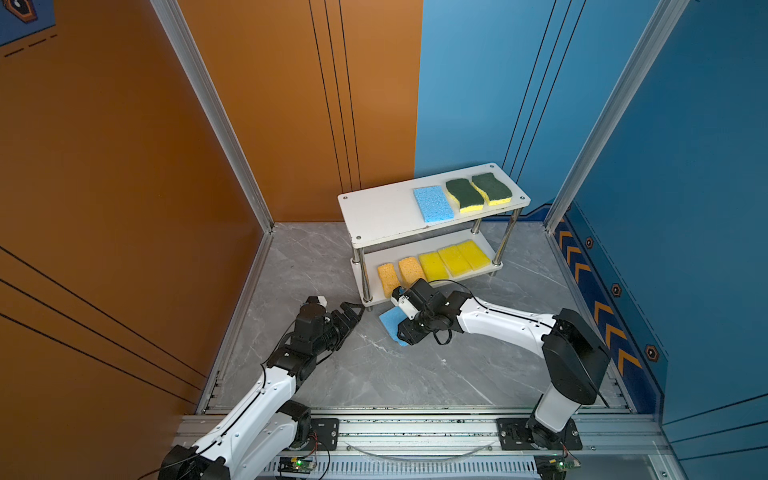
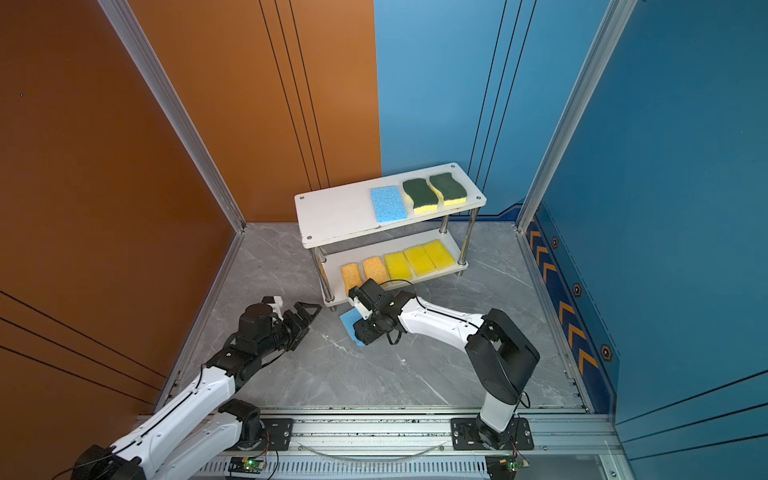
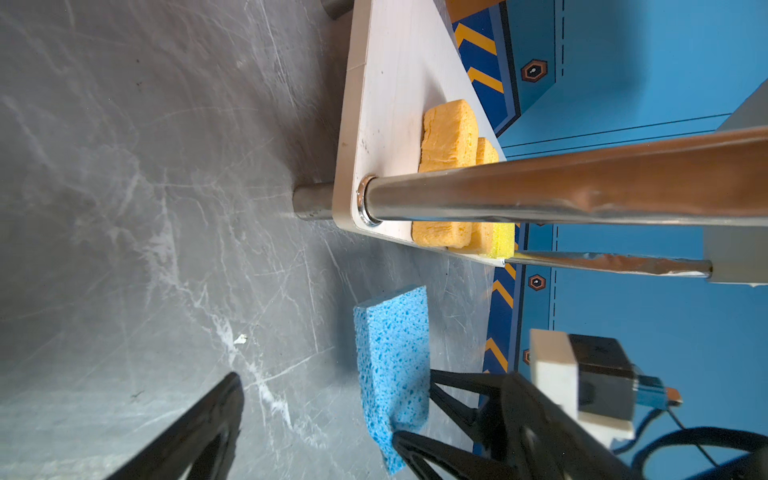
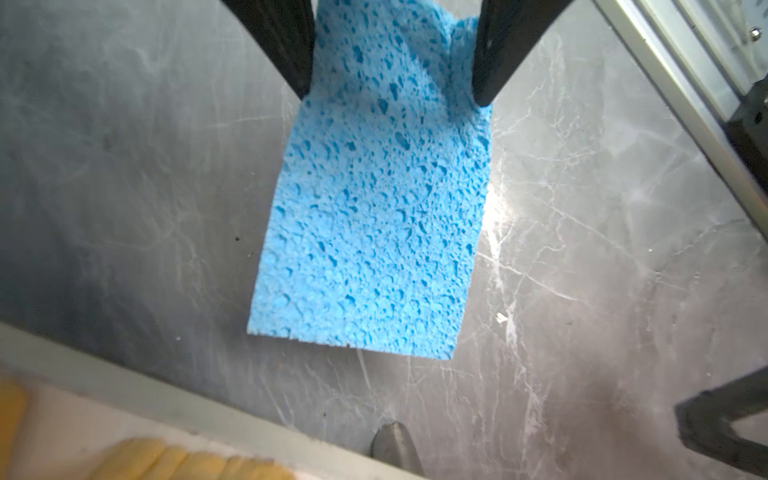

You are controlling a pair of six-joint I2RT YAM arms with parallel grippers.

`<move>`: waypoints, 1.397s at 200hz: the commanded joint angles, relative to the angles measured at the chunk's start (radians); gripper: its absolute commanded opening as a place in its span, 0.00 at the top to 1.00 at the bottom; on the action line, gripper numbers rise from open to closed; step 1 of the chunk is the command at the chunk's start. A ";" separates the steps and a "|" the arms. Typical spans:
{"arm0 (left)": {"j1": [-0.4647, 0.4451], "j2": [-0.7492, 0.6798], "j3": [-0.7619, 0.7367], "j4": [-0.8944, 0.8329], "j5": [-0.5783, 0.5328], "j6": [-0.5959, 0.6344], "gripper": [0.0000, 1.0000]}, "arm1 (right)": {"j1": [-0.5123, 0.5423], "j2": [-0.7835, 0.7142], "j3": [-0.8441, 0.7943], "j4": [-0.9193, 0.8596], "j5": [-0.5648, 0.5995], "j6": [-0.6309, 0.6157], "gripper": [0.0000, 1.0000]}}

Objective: Place and organize the cleaning sponges onto the shelf

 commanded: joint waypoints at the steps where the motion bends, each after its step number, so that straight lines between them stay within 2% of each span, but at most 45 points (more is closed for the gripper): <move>1: 0.004 -0.013 -0.023 0.003 0.012 0.054 0.02 | 0.008 -0.045 0.067 -0.086 -0.016 -0.001 0.45; 55: 0.065 -0.078 -0.110 0.051 0.084 0.061 0.03 | 0.044 -0.053 0.180 -0.213 0.053 -0.007 0.44; 73: 0.080 -0.124 -0.140 0.048 0.095 0.053 0.02 | 0.058 -0.043 0.192 -0.241 0.114 -0.001 0.34; 124: 0.094 -0.213 -0.175 -0.001 0.097 0.047 0.02 | 0.080 -0.018 0.188 -0.242 0.171 0.043 0.21; 219: 0.092 -0.197 -0.183 -0.004 0.098 0.050 0.03 | 0.104 0.116 0.174 -0.138 0.179 0.203 0.14; 279: 0.094 -0.152 -0.184 0.032 0.107 0.057 0.03 | 0.117 0.216 0.199 -0.133 0.194 0.231 0.08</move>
